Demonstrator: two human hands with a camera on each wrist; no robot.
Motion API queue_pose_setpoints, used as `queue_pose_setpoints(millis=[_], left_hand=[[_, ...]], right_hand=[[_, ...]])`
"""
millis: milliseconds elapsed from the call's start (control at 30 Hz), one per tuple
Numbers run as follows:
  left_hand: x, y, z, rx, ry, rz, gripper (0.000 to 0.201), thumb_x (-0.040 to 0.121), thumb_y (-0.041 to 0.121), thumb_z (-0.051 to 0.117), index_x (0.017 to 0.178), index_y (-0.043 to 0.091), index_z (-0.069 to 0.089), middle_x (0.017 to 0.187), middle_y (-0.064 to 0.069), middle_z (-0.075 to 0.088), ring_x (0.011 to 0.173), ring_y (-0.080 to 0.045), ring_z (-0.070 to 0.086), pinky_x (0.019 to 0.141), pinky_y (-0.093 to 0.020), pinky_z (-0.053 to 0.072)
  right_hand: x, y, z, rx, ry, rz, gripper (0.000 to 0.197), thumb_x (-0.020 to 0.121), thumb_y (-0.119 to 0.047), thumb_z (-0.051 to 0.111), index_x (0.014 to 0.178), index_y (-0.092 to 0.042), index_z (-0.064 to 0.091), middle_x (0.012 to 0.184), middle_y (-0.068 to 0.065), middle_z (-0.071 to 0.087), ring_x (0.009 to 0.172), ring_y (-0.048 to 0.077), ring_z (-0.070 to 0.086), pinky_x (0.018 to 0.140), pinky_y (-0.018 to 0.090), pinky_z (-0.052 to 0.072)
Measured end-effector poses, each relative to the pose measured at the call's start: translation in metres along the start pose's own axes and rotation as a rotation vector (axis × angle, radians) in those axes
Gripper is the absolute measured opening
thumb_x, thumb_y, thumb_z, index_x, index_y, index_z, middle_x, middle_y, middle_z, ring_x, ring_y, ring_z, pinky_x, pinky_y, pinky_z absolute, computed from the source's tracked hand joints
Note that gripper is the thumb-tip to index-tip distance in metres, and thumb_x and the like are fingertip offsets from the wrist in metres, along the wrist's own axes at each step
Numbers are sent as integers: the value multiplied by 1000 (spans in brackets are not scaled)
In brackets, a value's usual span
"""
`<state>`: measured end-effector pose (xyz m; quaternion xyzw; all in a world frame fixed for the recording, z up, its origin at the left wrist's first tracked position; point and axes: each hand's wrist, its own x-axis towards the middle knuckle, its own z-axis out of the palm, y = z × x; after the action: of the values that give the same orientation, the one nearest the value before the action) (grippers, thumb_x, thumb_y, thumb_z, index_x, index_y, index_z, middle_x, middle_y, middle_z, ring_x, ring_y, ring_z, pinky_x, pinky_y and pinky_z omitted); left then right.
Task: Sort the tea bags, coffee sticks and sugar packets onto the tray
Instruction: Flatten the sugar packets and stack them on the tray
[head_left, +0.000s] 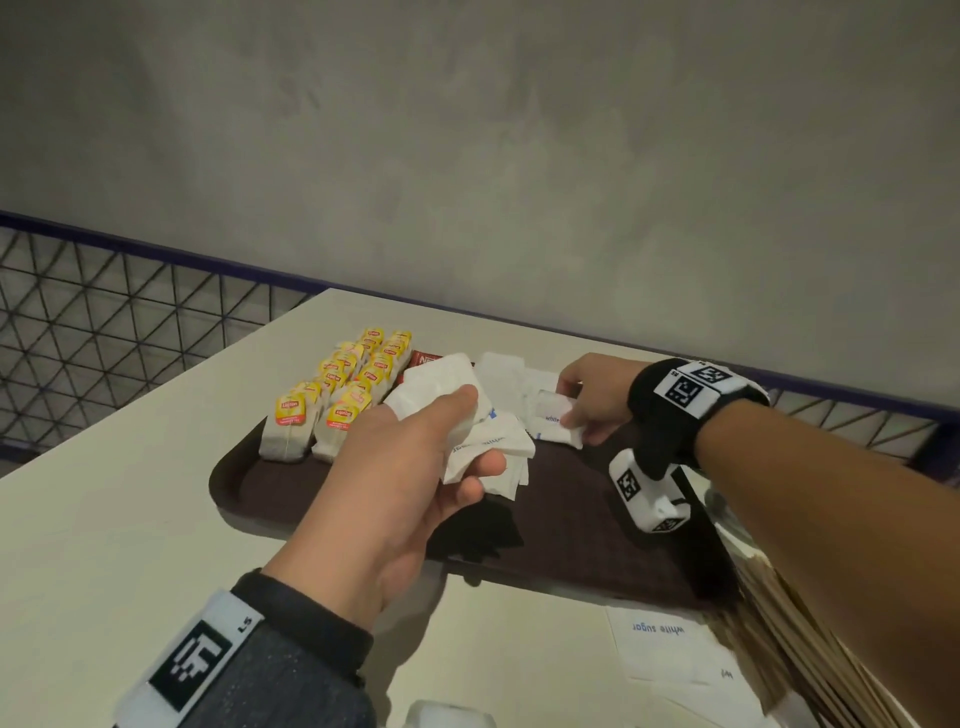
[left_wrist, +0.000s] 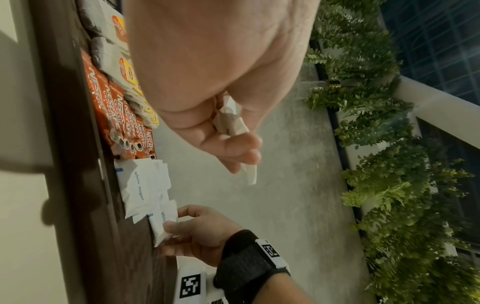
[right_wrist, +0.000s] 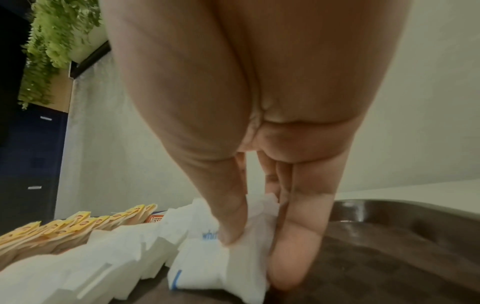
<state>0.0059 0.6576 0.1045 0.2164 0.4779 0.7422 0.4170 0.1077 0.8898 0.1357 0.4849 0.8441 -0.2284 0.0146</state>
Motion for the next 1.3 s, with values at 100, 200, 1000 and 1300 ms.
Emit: queue_pose_setpoints(millis=[100,200,1000,1300], left_hand=[[0,0,-1,4,4,2,33,97,23,70,127,12,66,102,-12,77,58,-16,68,42,-21,46],[-1,0,0,7,4,11,31,98,22,69,127,12,66,98,-11,77,57,-15,67,42,-20,46],[-1,-3,2,34,-2,-20,29,96,21,70,123,11,67,95,-13,77,55,-14,64,43,-22,45],[-3,-2,2,52,19,-36,29,96,21,69,123,11,67,91,-11,76,54,-14,63,43,-23,46]], right_hand=[[1,1,4,37,29,13,39,89,-5,76,123,-3,57,106,17,67,80,34,76,79,45,64],[-1,0,9,40,61,22,49,87,-7,79,129,-1,54,109,22,68,85,39,76,82,52,62],[-1,6,10,-90,72,18,50,93,-39,68,123,-7,44,92,12,69,67,25,62,64,37,57],[3,19,2,-97,-35,-90,46,81,-42,84,104,-10,61,100,15,73,77,25,71,68,34,63]])
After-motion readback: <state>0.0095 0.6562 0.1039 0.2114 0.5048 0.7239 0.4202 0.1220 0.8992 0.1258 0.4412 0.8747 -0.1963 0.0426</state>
